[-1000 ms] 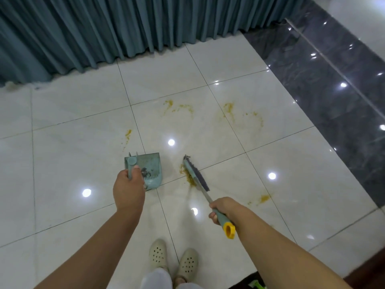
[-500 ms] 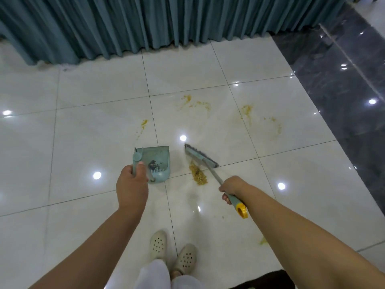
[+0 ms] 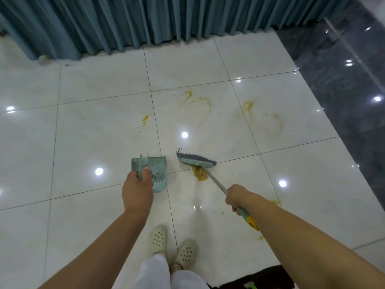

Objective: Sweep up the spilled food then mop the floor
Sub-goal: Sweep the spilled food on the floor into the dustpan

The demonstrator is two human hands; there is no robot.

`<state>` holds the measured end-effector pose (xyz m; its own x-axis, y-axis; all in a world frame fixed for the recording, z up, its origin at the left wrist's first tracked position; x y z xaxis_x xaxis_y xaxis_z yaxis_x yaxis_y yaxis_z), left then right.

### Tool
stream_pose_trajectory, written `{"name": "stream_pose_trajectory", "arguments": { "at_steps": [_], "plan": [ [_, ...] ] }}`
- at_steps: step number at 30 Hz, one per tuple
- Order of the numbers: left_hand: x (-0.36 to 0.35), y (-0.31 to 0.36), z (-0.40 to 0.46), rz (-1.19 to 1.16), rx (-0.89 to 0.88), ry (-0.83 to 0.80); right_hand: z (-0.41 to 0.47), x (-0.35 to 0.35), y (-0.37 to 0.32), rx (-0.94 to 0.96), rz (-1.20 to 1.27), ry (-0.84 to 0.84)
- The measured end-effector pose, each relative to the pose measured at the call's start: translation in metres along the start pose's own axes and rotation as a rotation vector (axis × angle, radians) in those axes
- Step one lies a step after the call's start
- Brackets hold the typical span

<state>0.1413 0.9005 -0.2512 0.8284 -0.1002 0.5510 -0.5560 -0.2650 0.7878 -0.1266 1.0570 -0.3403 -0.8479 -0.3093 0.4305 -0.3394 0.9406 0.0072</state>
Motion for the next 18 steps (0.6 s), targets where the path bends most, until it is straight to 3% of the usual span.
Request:
{"name": "stream_pose_trajectory", "arguments": {
  "at_steps": [13, 18],
  "plan": [
    [-0.01, 0.004, -0.016, -0.047, -0.016, -0.069, -0.037, -0.019, 0.075, -0.02, -0.243, 0.043],
    [-0.006, 0.009, -0.016, -0.093, -0.039, -0.088, -0.052, -0.011, 0.087, 0.0, -0.071, -0.004]
  ]
}}
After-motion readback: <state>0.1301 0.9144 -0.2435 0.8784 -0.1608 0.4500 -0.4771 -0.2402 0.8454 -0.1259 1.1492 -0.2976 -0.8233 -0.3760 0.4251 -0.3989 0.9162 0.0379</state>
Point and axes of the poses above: each hand's wrist, its own z-axis towards the middle knuckle, its own x-axis out of the back of the hand, y = z × x, the point moved 7 cm from there along z, towards the middle knuckle, and after that the axes turned 5 degrees about -x, right-handed, at the moved point
